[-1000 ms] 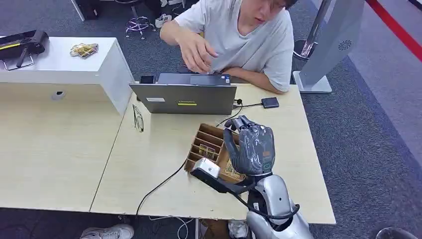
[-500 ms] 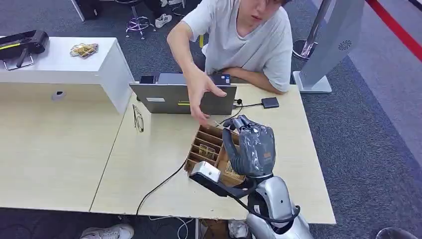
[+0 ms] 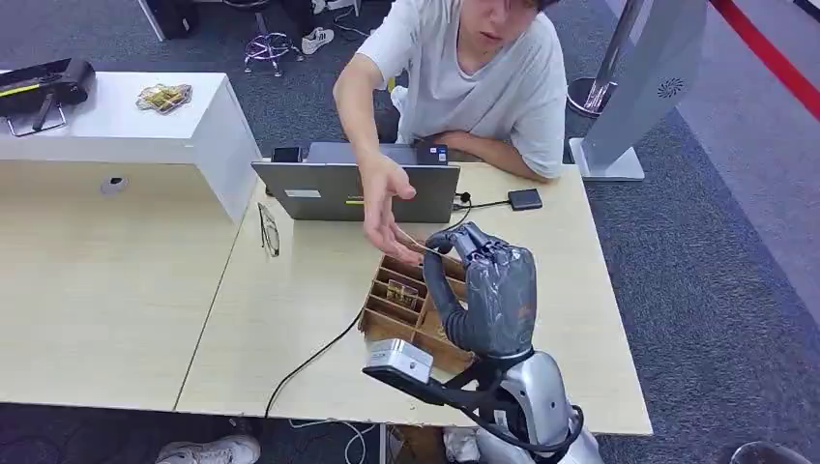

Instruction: Pass the card to the sensor for recognition and then transmit it.

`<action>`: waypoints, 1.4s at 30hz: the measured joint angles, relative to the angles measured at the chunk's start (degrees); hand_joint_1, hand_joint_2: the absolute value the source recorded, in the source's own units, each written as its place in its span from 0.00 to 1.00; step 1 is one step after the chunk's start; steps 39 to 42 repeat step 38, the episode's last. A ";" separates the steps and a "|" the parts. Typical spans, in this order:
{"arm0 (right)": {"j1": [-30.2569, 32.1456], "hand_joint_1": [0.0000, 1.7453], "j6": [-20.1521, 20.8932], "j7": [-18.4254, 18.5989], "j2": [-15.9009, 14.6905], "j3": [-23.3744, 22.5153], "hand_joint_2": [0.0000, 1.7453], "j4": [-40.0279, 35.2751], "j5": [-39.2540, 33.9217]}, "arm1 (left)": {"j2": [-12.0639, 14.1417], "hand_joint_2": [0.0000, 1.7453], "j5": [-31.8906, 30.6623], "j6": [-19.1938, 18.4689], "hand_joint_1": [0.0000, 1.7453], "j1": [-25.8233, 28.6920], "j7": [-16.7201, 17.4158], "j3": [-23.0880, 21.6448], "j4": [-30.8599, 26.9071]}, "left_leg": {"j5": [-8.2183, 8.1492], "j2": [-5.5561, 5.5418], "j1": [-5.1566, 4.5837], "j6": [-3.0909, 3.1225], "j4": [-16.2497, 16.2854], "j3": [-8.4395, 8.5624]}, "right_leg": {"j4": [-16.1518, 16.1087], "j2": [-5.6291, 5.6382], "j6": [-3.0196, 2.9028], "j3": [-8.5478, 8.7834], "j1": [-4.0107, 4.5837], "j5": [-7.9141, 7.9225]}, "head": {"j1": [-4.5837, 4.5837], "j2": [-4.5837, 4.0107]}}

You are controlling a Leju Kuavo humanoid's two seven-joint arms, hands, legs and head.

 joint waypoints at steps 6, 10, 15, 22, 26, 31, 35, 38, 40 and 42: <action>-1.14 1.00 1.45 0.00 0.18 0.55 1.00 0.33 -1.20 | 0.00 0.00 -0.48 -0.11 0.00 -0.01 0.02 0.00 0.00 | 0.00 0.00 0.00 0.00 0.00 0.00 | 0.00 0.00 0.00 0.00 0.00 0.00 | 0.00 0.00; -1.88 1.00 2.23 0.02 0.52 1.16 1.00 1.12 -1.62 | 0.00 0.00 -0.74 -0.28 0.00 -0.01 0.11 0.00 0.00 | 0.00 -0.01 0.00 0.00 0.00 0.00 | 0.00 0.00 0.00 0.00 0.00 0.00 | -0.02 0.00; -3.00 1.00 3.98 0.13 1.07 1.71 1.00 2.80 -2.45 | 0.00 0.00 -1.27 -0.59 0.00 -0.04 0.11 -0.02 0.00 | 0.00 -0.01 0.00 0.00 0.00 -0.01 | 0.00 0.00 0.00 0.00 0.00 0.00 | -0.02 0.00; -5.46 1.00 6.27 0.96 2.14 2.38 1.00 6.01 -3.13 | 0.02 0.00 -1.77 -0.94 0.00 -0.08 0.13 -0.02 0.00 | 0.02 -0.01 0.00 0.02 0.00 0.00 | 0.00 0.00 0.00 0.00 0.00 0.00 | 0.00 0.00; -6.20 0.80 6.97 1.03 2.62 3.02 1.00 7.50 -3.30 | 0.02 0.00 -1.97 -0.94 0.00 -0.11 0.48 -0.07 0.00 | 0.02 -0.01 0.00 0.02 0.00 0.00 | 0.00 0.00 0.00 0.00 0.00 0.00 | 0.00 0.00; -6.77 0.00 7.32 1.35 2.91 3.67 1.00 8.85 -2.97 | 0.02 0.00 -2.10 -1.01 0.00 -0.13 0.96 -0.07 0.00 | 0.02 -0.01 0.00 0.02 0.00 0.00 | 0.00 0.00 0.00 0.00 0.00 0.00 | 0.00 0.00; -6.79 0.00 7.85 1.84 2.93 4.20 1.00 9.44 -2.45 | 0.02 0.00 -2.16 -1.09 0.00 -0.13 0.94 -0.07 0.00 | 0.02 -0.01 0.00 0.02 0.00 -0.01 | 0.00 0.00 0.00 0.00 0.00 0.00 | 0.00 0.00; -6.80 0.00 7.85 1.94 2.93 4.33 1.00 9.77 -2.41 | 0.02 0.00 -2.14 -1.09 0.00 -0.13 0.96 -0.07 0.00 | 0.02 -0.01 0.00 0.02 0.00 -0.01 | 0.00 0.00 0.00 0.00 0.00 0.00 | 0.00 0.00; -6.80 0.00 7.85 1.94 2.93 4.33 1.00 9.77 -2.41 | 0.02 0.00 -2.14 -1.09 0.00 -0.13 0.96 -0.07 0.00 | 0.02 -0.01 0.00 0.02 0.00 -0.01 | 0.00 0.00 0.00 0.00 0.00 0.00 | 0.00 0.00; -6.80 0.00 7.85 1.94 2.93 4.33 1.00 9.77 -2.41 | 0.02 0.00 -2.14 -1.09 0.00 -0.13 0.96 -0.07 0.00 | 0.02 -0.01 0.00 0.02 0.00 -0.01 | 0.00 0.00 0.00 0.00 0.00 0.00 | 0.00 0.00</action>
